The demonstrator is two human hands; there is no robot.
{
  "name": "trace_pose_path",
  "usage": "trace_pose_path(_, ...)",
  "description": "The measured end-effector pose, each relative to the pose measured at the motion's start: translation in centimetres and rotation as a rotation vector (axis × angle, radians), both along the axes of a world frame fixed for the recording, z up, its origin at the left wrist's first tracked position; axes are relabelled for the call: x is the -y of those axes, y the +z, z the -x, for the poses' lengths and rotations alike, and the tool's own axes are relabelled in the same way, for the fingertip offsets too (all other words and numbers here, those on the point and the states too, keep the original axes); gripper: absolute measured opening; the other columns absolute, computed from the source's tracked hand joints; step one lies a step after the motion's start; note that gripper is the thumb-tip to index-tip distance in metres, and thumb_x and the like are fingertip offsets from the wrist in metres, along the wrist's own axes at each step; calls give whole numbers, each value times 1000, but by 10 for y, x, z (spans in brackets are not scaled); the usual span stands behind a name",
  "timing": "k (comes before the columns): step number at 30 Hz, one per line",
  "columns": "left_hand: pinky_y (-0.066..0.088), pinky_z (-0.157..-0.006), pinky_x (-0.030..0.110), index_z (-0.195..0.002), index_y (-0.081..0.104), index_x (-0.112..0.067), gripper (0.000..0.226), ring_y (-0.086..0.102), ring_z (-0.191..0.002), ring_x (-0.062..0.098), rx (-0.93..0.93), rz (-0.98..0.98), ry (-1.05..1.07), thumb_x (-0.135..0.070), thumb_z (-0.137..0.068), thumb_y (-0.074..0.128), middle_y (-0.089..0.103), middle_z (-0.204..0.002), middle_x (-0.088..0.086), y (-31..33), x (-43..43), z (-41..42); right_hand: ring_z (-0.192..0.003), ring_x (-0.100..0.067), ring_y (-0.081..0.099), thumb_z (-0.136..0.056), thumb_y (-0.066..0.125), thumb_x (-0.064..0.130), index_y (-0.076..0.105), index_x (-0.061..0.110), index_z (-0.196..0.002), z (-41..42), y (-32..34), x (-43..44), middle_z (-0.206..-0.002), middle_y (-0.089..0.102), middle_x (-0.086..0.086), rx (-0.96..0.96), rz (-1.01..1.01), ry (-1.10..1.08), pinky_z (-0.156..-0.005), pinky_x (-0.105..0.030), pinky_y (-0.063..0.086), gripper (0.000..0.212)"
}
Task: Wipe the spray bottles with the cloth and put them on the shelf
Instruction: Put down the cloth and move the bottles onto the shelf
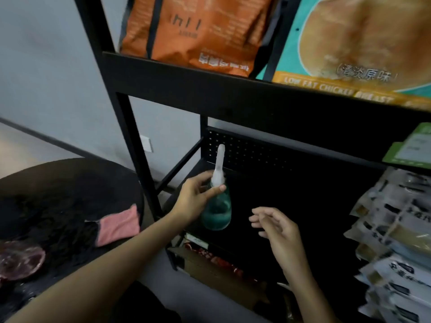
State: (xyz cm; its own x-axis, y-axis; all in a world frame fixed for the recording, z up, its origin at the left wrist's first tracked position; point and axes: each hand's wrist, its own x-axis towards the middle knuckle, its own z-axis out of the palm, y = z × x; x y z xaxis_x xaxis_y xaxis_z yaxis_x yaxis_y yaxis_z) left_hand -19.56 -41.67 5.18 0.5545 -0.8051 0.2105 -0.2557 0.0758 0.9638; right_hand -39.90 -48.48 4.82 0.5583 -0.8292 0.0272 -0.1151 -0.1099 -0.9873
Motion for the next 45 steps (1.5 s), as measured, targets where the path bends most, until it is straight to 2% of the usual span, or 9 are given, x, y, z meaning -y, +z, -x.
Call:
trace_pose_path(4,51,-88,29,-108,65,-5,22,65,-92,14,-52,-46,-4,-6,-87,68,69,-96,2,-4,31,-4,-82,-3,67,-96,52,8,69,20,-96,8,-6,7,-87,73,4,-31,-12,-15,-70,-16,51,20)
trace_pose_path(11,43,-75,21,-81,63,-27,21,56,-76,9,68,-72,-19,-8,-85,72,61,-76,-10,-16,84,-21,-82,-2,67,-97,50,10,69,23,-93,13,-19,11,-87,73,10,-99,-17,-13,-71,-17,51,23)
trace_pose_path(21,42,-70,9,-100,63,-10,9,56,-74,-3,194,-64,-51,-9,-92,64,61,-80,-10,-17,120,-31,-83,-2,67,-97,50,11,70,23,-91,12,-30,16,-88,73,13,-116,-34,-16,-71,-16,51,24)
trace_pose_path(27,51,-85,35,-112,63,-5,21,62,-91,16,196,-67,-30,-13,-92,64,68,-97,13,-16,126,-31,-83,-2,67,-97,51,11,70,24,-91,11,-31,15,-89,73,13,-122,-21,-10,-73,-20,52,24)
trace_pose_path(29,51,-84,36,-112,63,-3,22,61,-91,17,187,-73,-24,-11,-91,64,68,-97,16,-16,127,-30,-83,-3,67,-97,51,10,70,24,-91,10,-30,16,-89,73,12,-116,-18,-8,-72,-20,53,25)
trace_pose_path(34,48,-82,19,-113,63,-5,28,60,-92,13,103,-74,-11,-5,-86,70,65,-95,-2,-12,123,-29,-83,-3,67,-97,51,10,70,23,-91,9,-25,14,-88,73,12,-91,-13,-1,-72,-17,52,25)
trace_pose_path(39,54,-91,40,-112,63,-13,34,63,-110,26,-37,-88,49,-11,-81,77,68,-115,7,-18,107,-30,-84,-2,67,-97,51,8,70,23,-91,6,-16,14,-89,73,12,-62,-2,-15,-71,-15,51,25)
trace_pose_path(43,52,-73,13,-101,62,-17,20,63,-104,19,-129,-82,100,-15,-84,74,66,-103,1,-16,82,-28,-85,0,66,-97,51,9,70,24,-91,-2,-6,12,-88,73,11,-41,27,-23,-71,-17,50,25)
trace_pose_path(45,51,-68,9,-98,64,-18,14,65,-95,15,-152,-68,112,-15,-86,72,68,-95,0,-11,66,-28,-85,0,66,-97,51,9,70,25,-91,-8,0,9,-87,73,10,-33,37,-9,-72,-19,50,25)
